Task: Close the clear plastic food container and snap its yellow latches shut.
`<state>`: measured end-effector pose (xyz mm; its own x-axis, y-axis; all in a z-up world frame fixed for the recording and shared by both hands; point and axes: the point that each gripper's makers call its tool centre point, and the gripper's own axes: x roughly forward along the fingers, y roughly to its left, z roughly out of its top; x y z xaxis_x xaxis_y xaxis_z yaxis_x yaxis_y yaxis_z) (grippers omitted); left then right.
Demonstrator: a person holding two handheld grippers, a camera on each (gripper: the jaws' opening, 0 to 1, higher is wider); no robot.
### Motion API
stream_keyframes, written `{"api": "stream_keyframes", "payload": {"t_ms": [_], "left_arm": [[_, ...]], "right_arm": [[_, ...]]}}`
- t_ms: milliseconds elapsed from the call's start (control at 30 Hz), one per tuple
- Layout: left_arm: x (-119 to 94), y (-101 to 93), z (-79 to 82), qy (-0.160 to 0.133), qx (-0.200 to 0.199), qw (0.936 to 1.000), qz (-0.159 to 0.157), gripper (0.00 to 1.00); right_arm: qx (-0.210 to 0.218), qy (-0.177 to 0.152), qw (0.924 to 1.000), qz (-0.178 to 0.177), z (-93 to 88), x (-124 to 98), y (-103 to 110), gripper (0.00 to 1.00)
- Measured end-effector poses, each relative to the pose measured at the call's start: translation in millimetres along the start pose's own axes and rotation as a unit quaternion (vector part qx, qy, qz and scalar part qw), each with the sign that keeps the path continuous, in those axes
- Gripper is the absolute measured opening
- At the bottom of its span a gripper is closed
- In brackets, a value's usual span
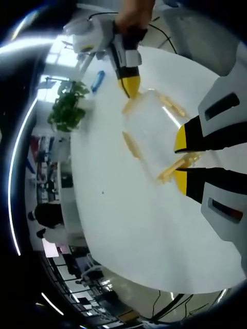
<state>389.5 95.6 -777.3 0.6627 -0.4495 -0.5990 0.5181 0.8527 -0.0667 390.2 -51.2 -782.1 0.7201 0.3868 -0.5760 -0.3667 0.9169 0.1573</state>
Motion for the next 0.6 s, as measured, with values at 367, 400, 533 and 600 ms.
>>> {"api": "stream_keyframes", "payload": {"t_ms": [367,400,533,600], "left_arm": [[6.6,-8.1,6.0,-0.008,-0.016,0.9998,-0.011,0.07],[7.2,-8.6,6.0,-0.008,-0.016,0.9998,-0.012,0.07],[10.5,-12.1,6.3,-0.007,-0.014,0.9998,-0.016,0.07],[12.0,-13.8,6.2,-0.006,-0.013,0.9997,-0.018,0.08]], "right_arm": [[0.003,-0.002,0.9999,-0.011,1.3,-2.4,-12.5,0.01],[0.003,-0.002,0.9999,-0.011,1.0,-2.6,-13.3,0.01],[0.004,0.001,0.9999,-0.015,-0.9,-3.4,-17.1,0.01],[0.004,0.002,0.9998,-0.017,-1.4,-3.8,-19.1,0.0]]}}
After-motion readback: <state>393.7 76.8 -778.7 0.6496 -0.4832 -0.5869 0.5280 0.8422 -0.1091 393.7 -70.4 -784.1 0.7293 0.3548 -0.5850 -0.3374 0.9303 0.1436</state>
